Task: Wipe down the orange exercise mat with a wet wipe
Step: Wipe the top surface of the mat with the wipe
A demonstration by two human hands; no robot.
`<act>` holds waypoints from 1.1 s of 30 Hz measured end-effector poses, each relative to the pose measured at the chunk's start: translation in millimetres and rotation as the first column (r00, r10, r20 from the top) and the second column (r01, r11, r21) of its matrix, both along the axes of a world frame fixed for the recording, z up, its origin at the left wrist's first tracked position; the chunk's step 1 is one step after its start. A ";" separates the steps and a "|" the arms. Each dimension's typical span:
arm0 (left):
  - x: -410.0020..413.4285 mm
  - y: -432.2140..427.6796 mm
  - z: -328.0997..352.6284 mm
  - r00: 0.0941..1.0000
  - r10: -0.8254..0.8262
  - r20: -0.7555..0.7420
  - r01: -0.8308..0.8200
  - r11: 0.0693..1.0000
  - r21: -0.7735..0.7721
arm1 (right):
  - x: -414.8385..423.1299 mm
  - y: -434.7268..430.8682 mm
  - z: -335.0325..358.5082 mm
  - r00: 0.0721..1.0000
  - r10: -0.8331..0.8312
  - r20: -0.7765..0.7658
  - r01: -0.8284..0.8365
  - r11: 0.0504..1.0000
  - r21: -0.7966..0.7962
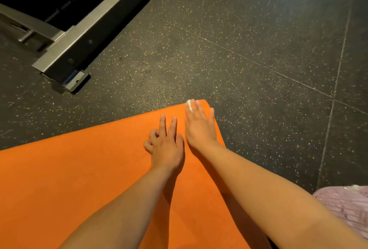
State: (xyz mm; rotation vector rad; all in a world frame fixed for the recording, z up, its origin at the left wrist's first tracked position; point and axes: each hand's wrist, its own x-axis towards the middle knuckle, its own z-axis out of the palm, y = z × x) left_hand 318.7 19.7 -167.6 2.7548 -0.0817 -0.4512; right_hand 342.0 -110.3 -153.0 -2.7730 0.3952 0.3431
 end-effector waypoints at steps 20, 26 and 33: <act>-136.4 30.4 10.3 0.997 -0.069 0.019 0.070 0.993 -0.092 | -168.9 35.7 12.0 0.942 0.322 -0.094 -0.324 0.946 -0.012; -217.5 44.4 26.3 0.997 0.002 -0.071 -0.010 0.994 -0.112 | -248.4 55.0 25.1 0.918 0.353 -0.179 -0.360 0.933 -0.010; -313.8 64.7 72.5 0.975 -0.102 -0.197 0.092 0.994 -0.059 | -340.3 66.6 68.3 0.891 0.370 -0.262 -0.373 0.927 0.039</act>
